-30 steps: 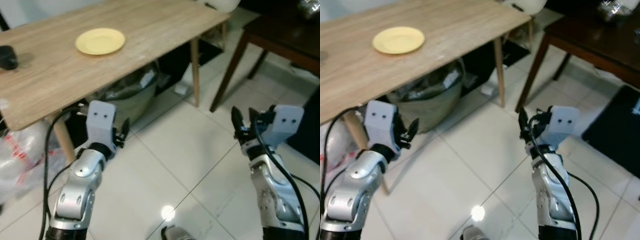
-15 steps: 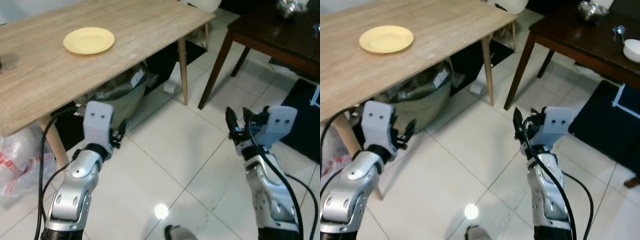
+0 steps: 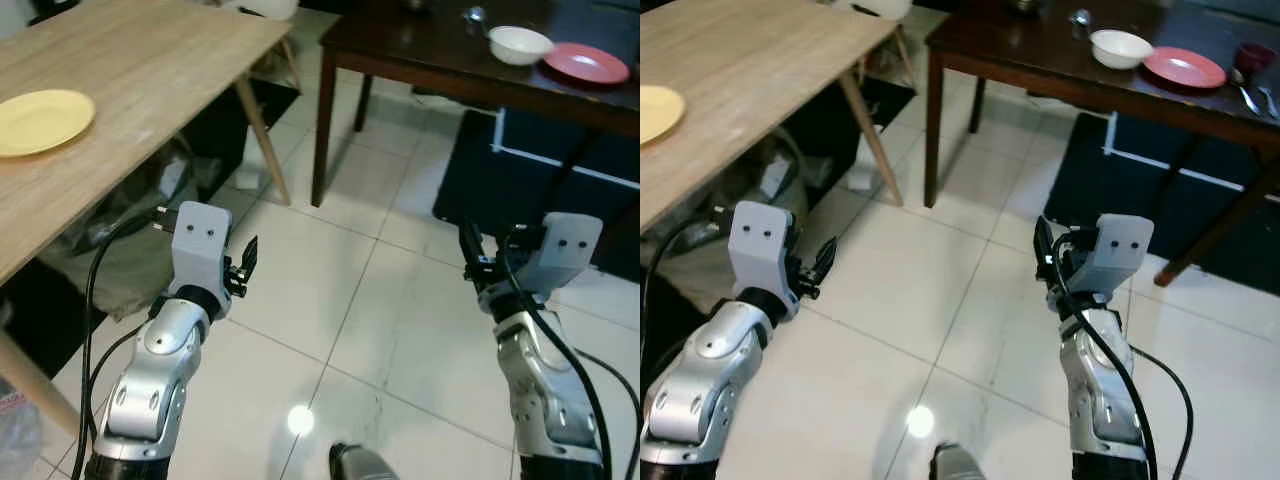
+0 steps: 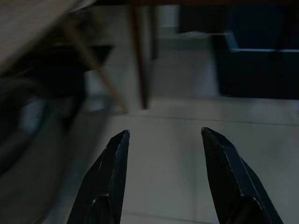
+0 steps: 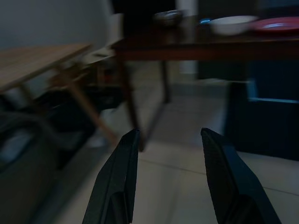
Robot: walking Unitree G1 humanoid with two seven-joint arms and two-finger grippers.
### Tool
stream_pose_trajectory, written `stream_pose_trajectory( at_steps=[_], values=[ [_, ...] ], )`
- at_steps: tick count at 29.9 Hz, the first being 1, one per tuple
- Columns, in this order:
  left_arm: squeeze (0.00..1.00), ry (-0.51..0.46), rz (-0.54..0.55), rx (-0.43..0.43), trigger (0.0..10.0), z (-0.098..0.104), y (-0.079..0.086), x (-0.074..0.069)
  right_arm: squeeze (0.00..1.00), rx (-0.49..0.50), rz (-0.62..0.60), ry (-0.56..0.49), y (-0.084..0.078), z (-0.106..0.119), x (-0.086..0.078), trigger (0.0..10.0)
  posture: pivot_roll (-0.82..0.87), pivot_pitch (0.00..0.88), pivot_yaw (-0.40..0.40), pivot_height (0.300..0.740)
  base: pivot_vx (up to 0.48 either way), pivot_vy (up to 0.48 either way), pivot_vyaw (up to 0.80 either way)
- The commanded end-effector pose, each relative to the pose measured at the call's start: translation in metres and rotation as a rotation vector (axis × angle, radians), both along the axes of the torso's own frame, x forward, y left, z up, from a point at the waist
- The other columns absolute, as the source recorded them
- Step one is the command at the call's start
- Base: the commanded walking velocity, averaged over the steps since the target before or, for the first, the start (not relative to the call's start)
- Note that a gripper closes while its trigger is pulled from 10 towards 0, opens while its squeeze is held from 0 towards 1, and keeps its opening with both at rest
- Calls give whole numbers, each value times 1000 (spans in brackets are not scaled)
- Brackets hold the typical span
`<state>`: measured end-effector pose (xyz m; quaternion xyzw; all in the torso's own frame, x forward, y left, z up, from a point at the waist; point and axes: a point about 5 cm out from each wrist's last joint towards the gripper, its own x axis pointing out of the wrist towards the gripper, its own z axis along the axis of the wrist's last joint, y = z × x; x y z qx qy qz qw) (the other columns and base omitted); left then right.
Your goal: Setting the table
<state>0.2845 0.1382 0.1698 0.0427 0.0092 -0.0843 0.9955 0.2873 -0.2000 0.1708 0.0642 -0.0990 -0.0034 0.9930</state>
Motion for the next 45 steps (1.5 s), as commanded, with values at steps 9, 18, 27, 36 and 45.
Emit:
stream_pose_trajectory(
  at_steps=[9, 18, 27, 36, 45],
  values=[
    [0, -3, -29, -1, 10000, -2, -1, 2, 0, 1, -9, 11, -3, -3, 0, 10000, -110, 58, 64, 740, 0, 0, -800],
    [0, -62, -15, 65, 10000, 1, -2, 11, 0, 2, 36, -21, 7, 3, 1, 10000, -119, 60, 62, 740, 137, 0, -158],
    [0, -79, -41, 68, 10000, 2, -10, 12, 0, 9, 37, -24, 8, 3, 0, 10000, -122, 63, 61, 740, 480, 0, 0],
    [0, -88, -57, 67, 10000, 0, -14, 13, 0, 32, 28, -18, 4, 2, 0, 10000, -129, 66, 60, 740, 480, 0, -444],
    [0, -87, -67, 64, 10000, 0, -17, 14, 0, 24, 18, -18, 2, 3, 0, 10000, -132, 65, 59, 740, 480, 0, -800]
  ],
)
